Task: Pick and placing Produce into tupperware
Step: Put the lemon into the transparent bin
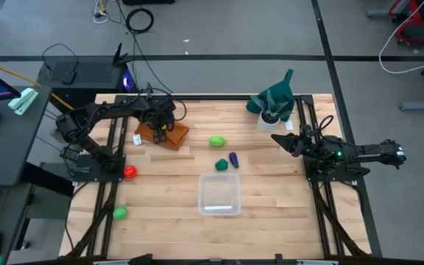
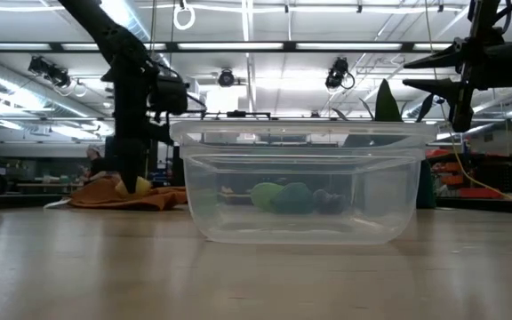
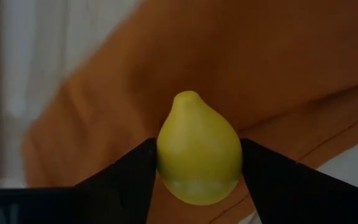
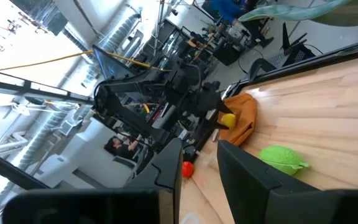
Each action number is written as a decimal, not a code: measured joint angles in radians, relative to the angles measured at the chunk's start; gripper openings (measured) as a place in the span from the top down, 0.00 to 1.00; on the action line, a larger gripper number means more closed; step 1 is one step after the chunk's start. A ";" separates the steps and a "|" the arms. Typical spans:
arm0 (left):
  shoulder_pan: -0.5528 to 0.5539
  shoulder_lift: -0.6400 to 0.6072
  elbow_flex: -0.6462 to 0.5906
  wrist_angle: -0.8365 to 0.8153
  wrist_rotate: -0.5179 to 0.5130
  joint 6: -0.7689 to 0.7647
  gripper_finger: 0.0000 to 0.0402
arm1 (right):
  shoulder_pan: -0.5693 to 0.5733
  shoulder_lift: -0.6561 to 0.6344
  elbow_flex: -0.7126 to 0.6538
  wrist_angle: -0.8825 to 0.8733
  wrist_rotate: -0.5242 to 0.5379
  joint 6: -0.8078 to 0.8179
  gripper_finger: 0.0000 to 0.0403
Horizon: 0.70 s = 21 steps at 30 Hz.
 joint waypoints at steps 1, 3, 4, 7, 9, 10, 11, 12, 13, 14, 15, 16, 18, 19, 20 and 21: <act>0.000 0.000 0.020 -0.010 0.000 -0.007 0.46 | 0.000 0.000 0.000 0.000 0.000 0.000 0.83; 0.000 0.000 0.069 -0.033 0.003 -0.033 0.48 | 0.000 0.000 0.000 0.000 0.000 0.000 0.83; 0.000 0.000 0.096 -0.044 0.011 -0.049 0.48 | 0.000 0.000 0.000 0.000 0.000 0.000 0.83; -0.006 0.000 0.184 -0.072 0.067 -0.080 0.48 | 0.000 0.000 0.000 0.000 0.000 -0.002 0.83; -0.015 0.000 0.244 -0.082 0.085 -0.100 0.47 | 0.000 0.000 0.000 0.000 0.000 -0.004 0.83; -0.022 0.000 0.274 -0.086 0.088 -0.101 0.46 | 0.000 0.000 0.000 0.000 0.000 -0.004 0.83; -0.030 0.000 0.306 -0.090 0.090 -0.101 0.44 | 0.000 0.000 0.000 0.000 0.000 -0.004 0.83; -0.038 0.000 0.336 -0.094 0.091 -0.101 0.44 | 0.000 0.000 0.000 0.000 0.000 -0.004 0.83; -0.046 0.000 0.364 -0.097 0.091 -0.102 0.44 | 0.000 0.000 0.000 0.000 0.000 -0.004 0.83; -0.055 0.000 0.393 -0.100 0.092 -0.107 0.44 | 0.000 0.000 0.000 0.000 0.000 -0.005 0.83; -0.064 0.000 0.419 -0.101 0.100 -0.120 0.45 | 0.000 0.000 0.000 0.000 0.000 -0.005 0.83; -0.072 0.000 0.446 -0.100 0.115 -0.134 0.46 | 0.000 0.000 0.000 0.000 0.000 -0.005 0.83; -0.087 0.000 0.493 -0.099 0.156 -0.172 0.48 | 0.000 0.000 0.000 0.000 0.000 -0.005 0.83; -0.095 0.000 0.514 -0.100 0.179 -0.191 0.48 | 0.000 0.000 0.000 0.000 0.000 -0.006 0.83; -0.104 0.000 0.533 -0.100 0.199 -0.214 0.48 | 0.000 0.000 0.000 0.000 0.000 -0.006 0.83; -0.113 0.000 0.551 -0.100 0.218 -0.235 0.48 | 0.000 0.000 0.000 0.000 0.000 -0.006 0.83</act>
